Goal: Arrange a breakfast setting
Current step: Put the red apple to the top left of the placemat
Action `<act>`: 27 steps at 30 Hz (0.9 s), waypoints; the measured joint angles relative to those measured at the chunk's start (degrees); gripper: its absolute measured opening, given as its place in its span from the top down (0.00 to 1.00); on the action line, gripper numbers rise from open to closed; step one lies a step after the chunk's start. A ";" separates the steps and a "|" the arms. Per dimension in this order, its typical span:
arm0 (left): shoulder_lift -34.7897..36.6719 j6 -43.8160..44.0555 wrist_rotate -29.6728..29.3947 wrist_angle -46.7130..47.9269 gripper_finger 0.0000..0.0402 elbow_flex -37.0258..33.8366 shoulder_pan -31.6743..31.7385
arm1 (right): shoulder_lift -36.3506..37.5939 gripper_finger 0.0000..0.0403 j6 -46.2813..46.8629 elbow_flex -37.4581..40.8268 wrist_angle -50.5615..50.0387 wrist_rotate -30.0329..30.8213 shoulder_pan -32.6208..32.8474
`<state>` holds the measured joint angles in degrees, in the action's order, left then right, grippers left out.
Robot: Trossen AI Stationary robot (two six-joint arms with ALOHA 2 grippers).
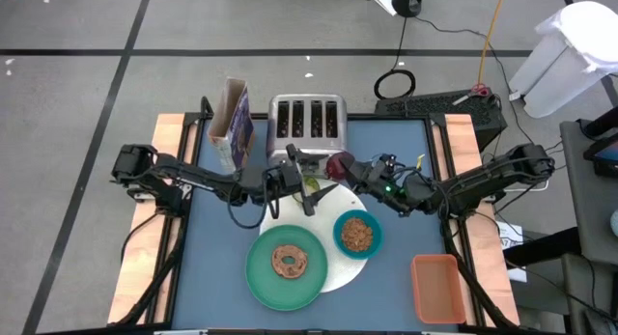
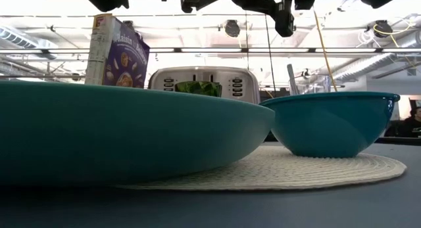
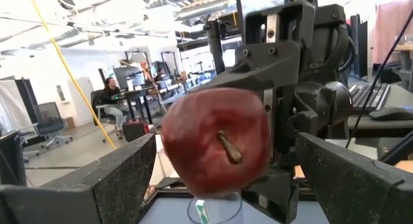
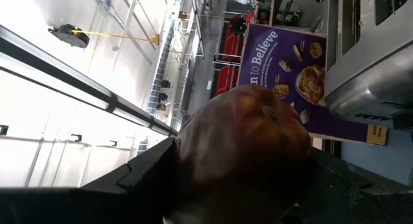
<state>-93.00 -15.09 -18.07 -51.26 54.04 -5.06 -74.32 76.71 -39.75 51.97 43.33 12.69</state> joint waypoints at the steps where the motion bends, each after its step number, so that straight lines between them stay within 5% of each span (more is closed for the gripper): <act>1: -0.63 0.03 -0.10 -0.69 0.06 0.12 0.02 | 0.00 0.34 0.00 0.00 0.02 0.02 0.00; 19: -4.27 -1.49 -3.37 -0.55 0.06 4.67 0.00 | -0.02 0.34 -1.03 0.00 -0.03 -0.11 0.00; 27: -4.16 -1.42 -3.68 0.70 0.25 4.67 0.00 | -0.02 0.34 -1.05 0.02 0.09 -0.13 0.02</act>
<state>-97.17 -16.51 -21.75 -50.57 58.72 -5.06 -74.35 75.66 -39.72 52.05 43.20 12.71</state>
